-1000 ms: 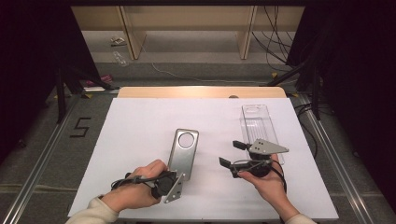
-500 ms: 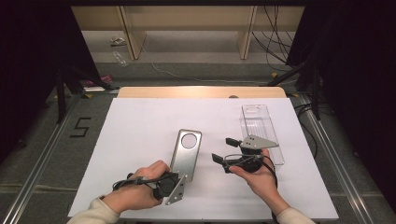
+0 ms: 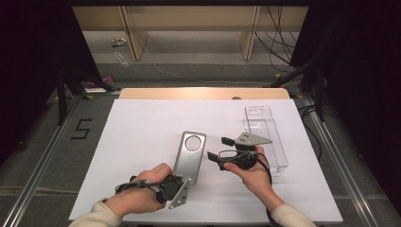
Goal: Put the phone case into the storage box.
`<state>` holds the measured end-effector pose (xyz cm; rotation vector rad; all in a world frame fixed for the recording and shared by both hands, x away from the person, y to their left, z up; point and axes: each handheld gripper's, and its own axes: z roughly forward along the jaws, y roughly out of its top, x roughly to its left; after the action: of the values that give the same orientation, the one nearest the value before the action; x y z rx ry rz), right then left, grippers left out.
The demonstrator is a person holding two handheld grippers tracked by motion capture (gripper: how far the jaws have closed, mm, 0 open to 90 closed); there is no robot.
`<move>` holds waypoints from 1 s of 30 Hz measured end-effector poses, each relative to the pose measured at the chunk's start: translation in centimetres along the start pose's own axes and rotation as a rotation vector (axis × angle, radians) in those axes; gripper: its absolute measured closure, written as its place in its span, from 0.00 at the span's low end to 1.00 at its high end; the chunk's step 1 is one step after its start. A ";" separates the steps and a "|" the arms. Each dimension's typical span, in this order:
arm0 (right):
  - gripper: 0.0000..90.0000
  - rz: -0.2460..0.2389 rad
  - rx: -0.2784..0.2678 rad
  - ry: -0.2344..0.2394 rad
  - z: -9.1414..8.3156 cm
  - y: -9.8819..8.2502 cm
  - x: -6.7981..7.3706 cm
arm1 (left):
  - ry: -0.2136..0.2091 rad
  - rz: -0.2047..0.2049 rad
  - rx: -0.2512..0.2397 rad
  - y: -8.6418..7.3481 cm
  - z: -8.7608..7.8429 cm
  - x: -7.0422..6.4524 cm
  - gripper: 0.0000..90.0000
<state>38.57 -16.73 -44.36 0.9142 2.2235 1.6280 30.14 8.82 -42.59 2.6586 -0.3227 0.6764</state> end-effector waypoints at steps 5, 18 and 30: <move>0.19 0.009 0.001 0.006 0.7 0.2 0.0 | 0.002 0.002 -0.001 0.1 0.0 0.0 0.98; 0.21 0.031 0.011 0.008 1.9 0.4 -0.1 | 0.005 0.006 -0.002 0.2 0.0 -0.1 0.98; 0.23 0.053 0.017 0.013 2.8 0.5 -0.2 | -0.002 0.005 0.000 0.2 0.1 -0.2 0.98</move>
<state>40.34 -14.57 -44.87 0.9770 2.2442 1.6444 29.95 8.62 -42.68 2.6595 -0.3302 0.6751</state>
